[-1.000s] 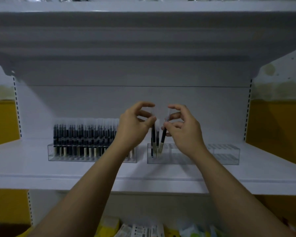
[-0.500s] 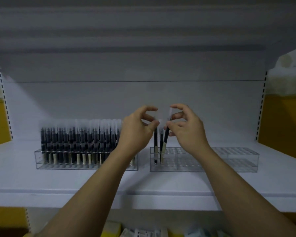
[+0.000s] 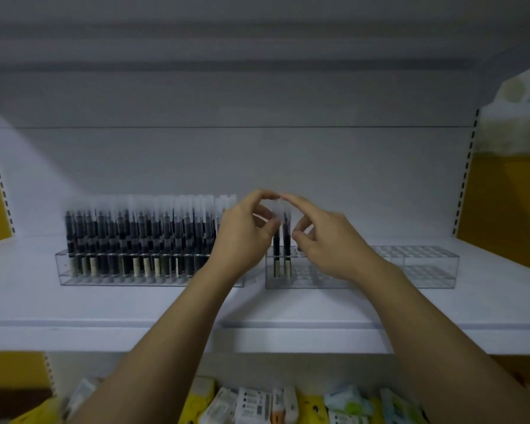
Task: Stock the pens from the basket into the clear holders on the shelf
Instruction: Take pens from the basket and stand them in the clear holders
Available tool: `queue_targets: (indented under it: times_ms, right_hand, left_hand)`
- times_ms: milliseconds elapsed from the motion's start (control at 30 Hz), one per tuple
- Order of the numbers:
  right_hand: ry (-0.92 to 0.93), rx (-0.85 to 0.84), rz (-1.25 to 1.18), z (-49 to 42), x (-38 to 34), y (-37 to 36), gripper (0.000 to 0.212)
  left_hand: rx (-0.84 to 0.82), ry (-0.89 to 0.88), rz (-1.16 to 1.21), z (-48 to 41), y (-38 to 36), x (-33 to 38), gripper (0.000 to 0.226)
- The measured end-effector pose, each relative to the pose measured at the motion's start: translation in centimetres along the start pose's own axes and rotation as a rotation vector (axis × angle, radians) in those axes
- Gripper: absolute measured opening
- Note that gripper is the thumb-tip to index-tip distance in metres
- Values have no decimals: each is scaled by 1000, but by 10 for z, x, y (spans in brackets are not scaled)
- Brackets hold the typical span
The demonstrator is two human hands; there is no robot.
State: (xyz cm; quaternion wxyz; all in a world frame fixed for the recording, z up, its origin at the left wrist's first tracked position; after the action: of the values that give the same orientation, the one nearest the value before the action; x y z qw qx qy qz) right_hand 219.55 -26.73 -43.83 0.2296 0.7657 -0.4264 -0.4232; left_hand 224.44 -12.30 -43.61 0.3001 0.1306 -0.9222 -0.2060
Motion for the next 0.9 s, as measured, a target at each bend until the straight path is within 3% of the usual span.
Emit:
queue_targets:
  times_ms: [267,400,533,900]
  right_hand:
    - [-64,60,-67,14,0,0,78]
    - [-60,99,-63,30,-2,1,74]
    - [-19,119,-47,58,-7,-2,57]
    - [99,239,-21,156,-19,-56,15]
  left_hand:
    - [-40,-11,-58,16,3,2,60]
    - [-20,-38,-105,32,11,7,57]
    - [-43,-92,-196,60,14,14,40]
    - [14,-162,-370,177,7,6,22]
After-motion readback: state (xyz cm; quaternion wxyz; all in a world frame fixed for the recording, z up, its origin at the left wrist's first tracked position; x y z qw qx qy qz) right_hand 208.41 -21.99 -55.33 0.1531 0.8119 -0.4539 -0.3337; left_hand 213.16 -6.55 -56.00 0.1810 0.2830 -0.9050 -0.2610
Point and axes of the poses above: each hand's wrist, its own z-axis away from the middle knuckle, its own y-axis out of the back of the hand, x = y × z, the point moved 3 cm from there along -z, towards the middle knuckle, and after that the axes turned 5 degrees about -y, right-handed, at the moved point
